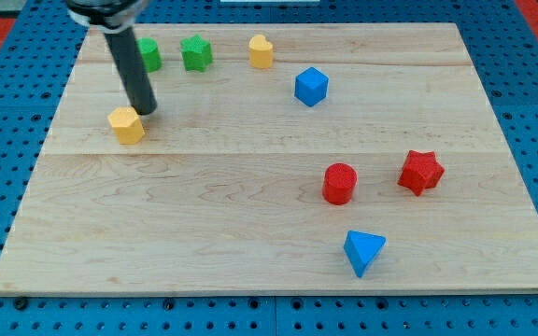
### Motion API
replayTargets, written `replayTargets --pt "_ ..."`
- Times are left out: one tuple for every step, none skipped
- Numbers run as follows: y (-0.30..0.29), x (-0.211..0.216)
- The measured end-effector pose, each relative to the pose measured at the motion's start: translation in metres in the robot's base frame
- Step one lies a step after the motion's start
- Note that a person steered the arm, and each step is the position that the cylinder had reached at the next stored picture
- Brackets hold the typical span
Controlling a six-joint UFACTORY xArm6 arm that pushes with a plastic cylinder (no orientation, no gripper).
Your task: Slide the green circle to the top left side of the green star
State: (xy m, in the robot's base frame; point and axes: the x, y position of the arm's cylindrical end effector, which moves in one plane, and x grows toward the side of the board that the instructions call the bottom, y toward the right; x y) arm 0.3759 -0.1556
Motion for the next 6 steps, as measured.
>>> replayTargets --pt "0.002 0.007" --pt "-0.041 0.01" --pt "-0.032 -0.026" --pt "-0.031 -0.093" --pt "-0.006 -0.13" --pt "-0.063 -0.132"
